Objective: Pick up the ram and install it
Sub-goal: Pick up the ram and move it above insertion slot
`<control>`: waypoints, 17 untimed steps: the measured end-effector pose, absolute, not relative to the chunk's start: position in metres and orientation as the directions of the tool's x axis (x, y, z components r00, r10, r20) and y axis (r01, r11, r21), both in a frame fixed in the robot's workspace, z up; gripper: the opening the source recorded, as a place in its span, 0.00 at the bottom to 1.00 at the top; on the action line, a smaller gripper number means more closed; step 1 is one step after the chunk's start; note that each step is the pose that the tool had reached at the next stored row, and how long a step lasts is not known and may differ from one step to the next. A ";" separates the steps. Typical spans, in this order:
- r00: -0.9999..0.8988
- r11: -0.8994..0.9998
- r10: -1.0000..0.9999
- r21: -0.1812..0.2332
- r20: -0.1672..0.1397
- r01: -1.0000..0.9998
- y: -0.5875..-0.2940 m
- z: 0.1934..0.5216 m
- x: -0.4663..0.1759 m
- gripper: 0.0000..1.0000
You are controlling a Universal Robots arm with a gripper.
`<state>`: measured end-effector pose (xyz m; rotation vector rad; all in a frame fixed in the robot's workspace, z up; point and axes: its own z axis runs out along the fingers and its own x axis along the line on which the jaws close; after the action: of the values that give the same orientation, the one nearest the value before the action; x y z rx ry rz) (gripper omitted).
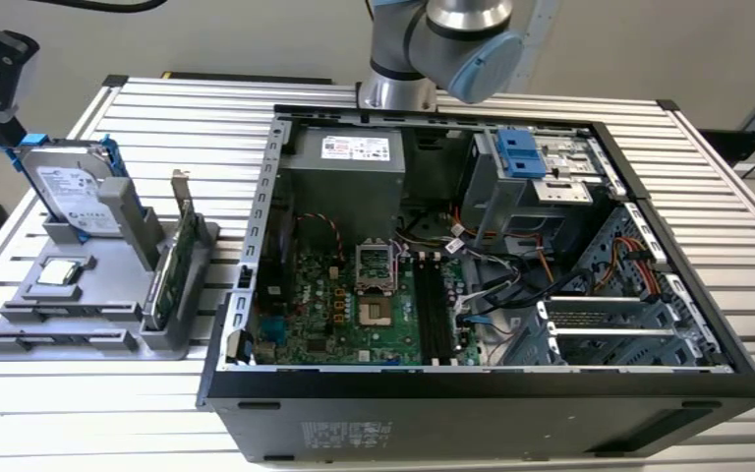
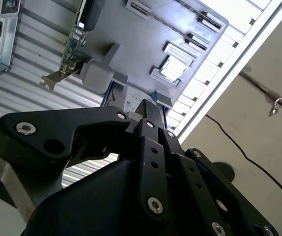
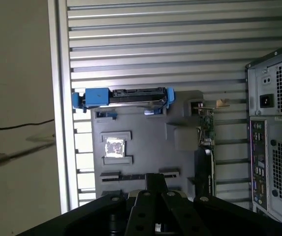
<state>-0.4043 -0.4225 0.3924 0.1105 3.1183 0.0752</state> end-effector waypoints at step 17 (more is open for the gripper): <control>-0.997 0.996 0.071 0.049 -0.019 0.070 -0.434 0.392 -0.405 0.00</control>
<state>-0.4053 -0.4340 0.3923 0.1104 3.1183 0.0753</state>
